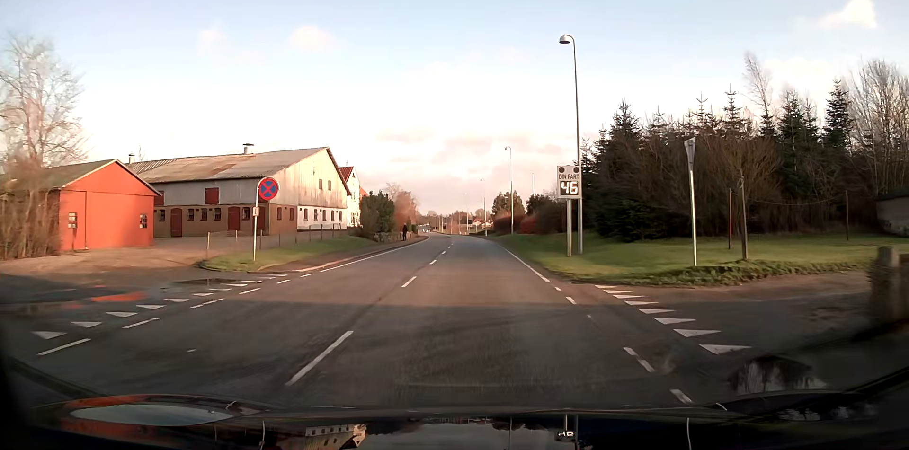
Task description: Follow the waypoints while adhering to traffic rules and regulations
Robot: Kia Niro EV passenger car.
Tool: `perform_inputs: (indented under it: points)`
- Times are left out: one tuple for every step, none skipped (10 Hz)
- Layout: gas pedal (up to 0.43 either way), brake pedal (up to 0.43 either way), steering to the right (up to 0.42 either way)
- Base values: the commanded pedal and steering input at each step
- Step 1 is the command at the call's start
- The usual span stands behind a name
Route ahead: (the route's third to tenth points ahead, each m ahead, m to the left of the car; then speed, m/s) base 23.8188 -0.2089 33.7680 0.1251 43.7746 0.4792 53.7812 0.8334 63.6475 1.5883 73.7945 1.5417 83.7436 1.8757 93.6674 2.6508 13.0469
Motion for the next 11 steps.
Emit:
perform_inputs:
  points:
    - [0.138, 0.000, 0.000]
    - [0.150, 0.000, 0.001]
    - [0.150, 0.000, 0.001]
    - [0.150, 0.000, 0.001]
    - [0.150, 0.000, 0.001]
    - [0.150, 0.000, 0.001]
    - [0.150, 0.000, 0.001]
    - [0.150, 0.000, 0.001]
    - [0.150, 0.000, 0.001]
    - [0.150, 0.000, 0.001]
    - [0.150, 0.000, 0.000]
